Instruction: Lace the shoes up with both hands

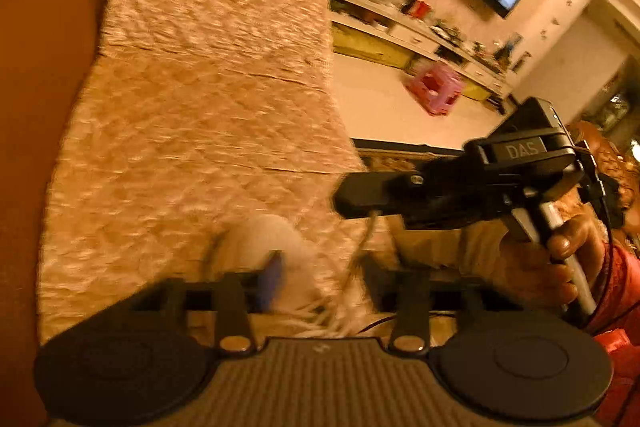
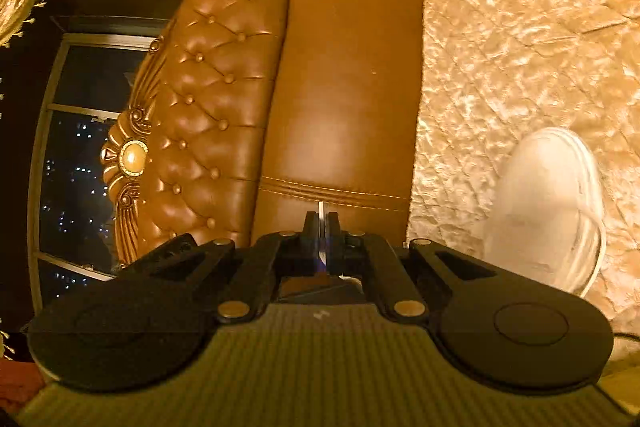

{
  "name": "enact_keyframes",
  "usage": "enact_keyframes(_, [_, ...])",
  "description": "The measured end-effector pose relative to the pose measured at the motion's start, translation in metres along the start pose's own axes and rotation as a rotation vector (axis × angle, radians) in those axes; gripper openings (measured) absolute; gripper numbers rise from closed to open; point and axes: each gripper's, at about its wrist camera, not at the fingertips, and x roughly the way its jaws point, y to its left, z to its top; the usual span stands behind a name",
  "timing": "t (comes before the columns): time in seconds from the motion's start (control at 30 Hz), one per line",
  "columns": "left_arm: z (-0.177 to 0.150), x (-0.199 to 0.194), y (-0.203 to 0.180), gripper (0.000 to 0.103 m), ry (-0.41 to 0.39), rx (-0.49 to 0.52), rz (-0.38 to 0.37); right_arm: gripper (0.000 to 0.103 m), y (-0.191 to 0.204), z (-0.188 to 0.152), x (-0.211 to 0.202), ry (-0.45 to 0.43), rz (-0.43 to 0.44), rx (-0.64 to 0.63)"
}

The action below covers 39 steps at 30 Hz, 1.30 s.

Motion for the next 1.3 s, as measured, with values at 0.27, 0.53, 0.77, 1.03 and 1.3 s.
enact_keyframes(0.27, [0.016,-0.02,-0.009,0.003,-0.156,-0.032,0.051,0.038,0.013,0.003,-0.008,-0.107,-0.121,-0.117])
enact_keyframes(0.53, [0.035,-0.032,-0.002,0.003,-0.213,-0.153,-0.046,0.041,0.039,-0.035,0.019,-0.036,-0.255,-0.482])
enact_keyframes(0.77, [0.044,-0.047,-0.01,0.003,-0.333,-0.142,-0.097,0.011,0.035,-0.028,0.029,-0.111,-0.489,-0.509])
enact_keyframes(1.03, [0.059,-0.045,-0.04,0.001,-0.451,-0.072,-0.238,0.009,0.126,0.005,-0.071,-0.688,-0.627,-0.741])
enact_keyframes(1.3, [0.061,-0.034,-0.046,0.001,-0.423,-0.069,-0.231,0.001,0.128,-0.004,-0.074,-0.667,-0.657,-0.799])
